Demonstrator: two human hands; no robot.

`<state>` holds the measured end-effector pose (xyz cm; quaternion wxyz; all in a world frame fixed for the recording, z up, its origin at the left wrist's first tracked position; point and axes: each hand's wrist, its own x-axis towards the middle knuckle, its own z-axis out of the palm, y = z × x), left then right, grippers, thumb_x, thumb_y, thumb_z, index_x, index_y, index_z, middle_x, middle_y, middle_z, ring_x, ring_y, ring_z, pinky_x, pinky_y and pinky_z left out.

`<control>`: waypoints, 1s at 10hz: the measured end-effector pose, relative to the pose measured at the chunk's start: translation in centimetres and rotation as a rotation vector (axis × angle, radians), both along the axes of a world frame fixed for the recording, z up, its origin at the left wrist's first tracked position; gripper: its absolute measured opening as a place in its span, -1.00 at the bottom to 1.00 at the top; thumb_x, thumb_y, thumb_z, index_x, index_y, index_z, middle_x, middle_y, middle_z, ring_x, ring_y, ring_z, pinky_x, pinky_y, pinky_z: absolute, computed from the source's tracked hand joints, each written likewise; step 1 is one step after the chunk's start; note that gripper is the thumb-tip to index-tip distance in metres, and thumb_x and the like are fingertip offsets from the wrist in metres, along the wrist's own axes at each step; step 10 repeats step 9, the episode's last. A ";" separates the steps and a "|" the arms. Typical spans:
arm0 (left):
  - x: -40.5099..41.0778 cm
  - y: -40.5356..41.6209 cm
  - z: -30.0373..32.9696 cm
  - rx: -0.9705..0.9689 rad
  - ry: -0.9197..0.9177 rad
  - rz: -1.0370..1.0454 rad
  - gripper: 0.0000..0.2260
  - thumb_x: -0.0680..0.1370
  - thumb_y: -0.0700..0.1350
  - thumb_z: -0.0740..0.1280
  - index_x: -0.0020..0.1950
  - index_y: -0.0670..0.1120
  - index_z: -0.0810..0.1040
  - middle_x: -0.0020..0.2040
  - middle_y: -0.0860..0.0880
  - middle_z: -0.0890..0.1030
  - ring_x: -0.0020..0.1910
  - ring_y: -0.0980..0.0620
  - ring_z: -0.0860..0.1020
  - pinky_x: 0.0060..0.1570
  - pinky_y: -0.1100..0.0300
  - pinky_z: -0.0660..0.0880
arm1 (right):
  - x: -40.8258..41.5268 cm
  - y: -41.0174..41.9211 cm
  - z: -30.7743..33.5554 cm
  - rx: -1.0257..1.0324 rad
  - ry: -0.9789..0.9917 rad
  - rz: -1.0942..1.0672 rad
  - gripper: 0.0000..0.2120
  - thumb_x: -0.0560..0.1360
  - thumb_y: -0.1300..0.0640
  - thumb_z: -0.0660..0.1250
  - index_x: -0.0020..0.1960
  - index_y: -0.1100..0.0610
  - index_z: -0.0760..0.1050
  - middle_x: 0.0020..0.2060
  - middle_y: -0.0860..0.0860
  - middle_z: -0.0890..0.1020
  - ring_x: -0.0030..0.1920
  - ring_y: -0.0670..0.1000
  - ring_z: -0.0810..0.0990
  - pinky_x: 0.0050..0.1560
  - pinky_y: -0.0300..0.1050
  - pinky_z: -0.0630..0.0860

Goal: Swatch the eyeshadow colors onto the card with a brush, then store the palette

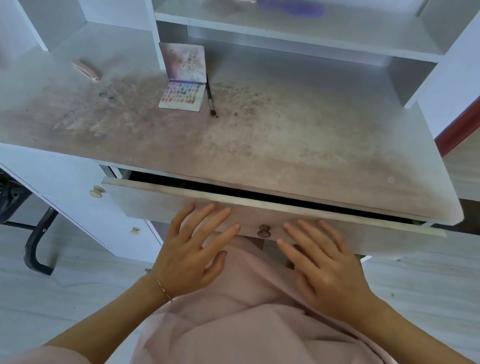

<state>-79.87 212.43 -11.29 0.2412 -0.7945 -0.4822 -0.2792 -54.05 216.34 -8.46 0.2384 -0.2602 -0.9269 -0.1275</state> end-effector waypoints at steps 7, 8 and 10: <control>-0.9 3.2 0.2 -0.288 0.288 0.241 -0.37 0.35 0.05 0.41 0.39 -0.04 0.37 0.39 -0.13 0.40 0.35 -0.19 0.38 0.29 -0.29 0.16 | -1.2 3.5 -1.9 0.024 -0.214 -0.338 -0.52 0.44 0.05 0.10 0.35 0.09 0.38 0.35 0.01 0.41 0.31 0.04 0.44 0.31 0.22 0.19; -0.2 1.9 1.5 -0.300 0.147 0.160 -0.56 0.42 -0.06 0.30 0.30 -0.08 0.48 0.32 -0.19 0.46 0.30 -0.23 0.43 0.26 -0.24 0.31 | -1.5 2.4 0.0 -0.056 -0.226 -0.309 -0.53 0.43 0.09 0.09 0.31 0.13 0.43 0.35 0.09 0.41 0.33 0.12 0.41 0.30 0.25 0.22; 0.7 1.4 3.3 -0.170 -0.103 0.074 -0.76 0.42 -0.16 0.29 0.05 -0.13 0.60 0.06 -0.13 0.62 0.03 -0.13 0.60 0.03 0.00 0.45 | -1.8 1.3 1.1 -0.192 -0.113 -0.290 -0.60 0.42 0.16 0.24 0.25 0.16 0.47 0.29 0.16 0.47 0.30 0.18 0.43 0.24 0.19 0.38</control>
